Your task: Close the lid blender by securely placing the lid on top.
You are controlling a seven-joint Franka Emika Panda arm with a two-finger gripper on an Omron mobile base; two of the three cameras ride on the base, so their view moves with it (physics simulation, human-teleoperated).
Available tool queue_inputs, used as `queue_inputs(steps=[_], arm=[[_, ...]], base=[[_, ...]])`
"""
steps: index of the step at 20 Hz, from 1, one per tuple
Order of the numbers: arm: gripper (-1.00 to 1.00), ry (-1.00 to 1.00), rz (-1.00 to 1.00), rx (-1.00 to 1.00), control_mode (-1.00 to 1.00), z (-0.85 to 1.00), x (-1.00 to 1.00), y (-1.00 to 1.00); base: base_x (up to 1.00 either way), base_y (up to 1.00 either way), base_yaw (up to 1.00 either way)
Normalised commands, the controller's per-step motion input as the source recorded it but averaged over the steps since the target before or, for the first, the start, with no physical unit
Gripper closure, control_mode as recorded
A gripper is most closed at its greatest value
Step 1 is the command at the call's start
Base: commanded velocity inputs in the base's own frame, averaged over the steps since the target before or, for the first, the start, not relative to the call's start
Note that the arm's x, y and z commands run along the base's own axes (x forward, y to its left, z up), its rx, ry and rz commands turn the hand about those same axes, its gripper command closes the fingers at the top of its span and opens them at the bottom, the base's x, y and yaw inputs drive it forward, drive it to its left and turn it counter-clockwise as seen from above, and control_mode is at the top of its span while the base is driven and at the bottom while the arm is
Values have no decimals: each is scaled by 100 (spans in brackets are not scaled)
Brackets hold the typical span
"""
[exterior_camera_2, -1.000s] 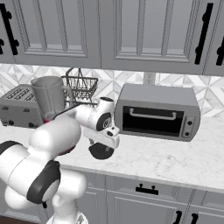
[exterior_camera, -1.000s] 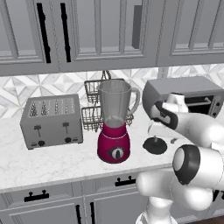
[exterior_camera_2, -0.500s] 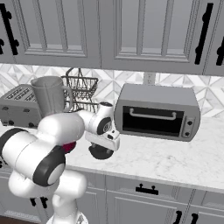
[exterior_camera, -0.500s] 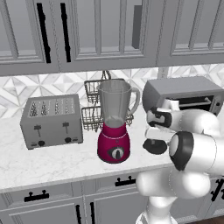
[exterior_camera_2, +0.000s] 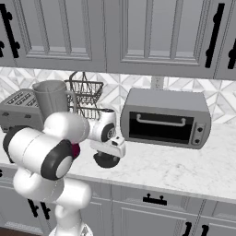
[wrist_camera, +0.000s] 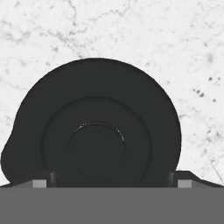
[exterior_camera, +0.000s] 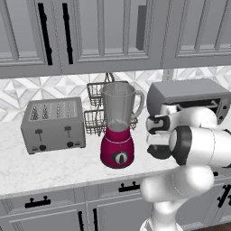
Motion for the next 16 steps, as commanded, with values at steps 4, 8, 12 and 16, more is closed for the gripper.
queue_inputs(steps=[4,8,12,16], arm=[[-100,0,0,-10,-100,-21,1,19],[-100,-1,0,-1,-100,-2,11,7],[-100,-1,0,0,-100,-5,17,0],[-100,-2,0,0,-100,-23,0,0]], base=[[0,0,0],[0,0,0],[0,0,0],[0,0,0]])
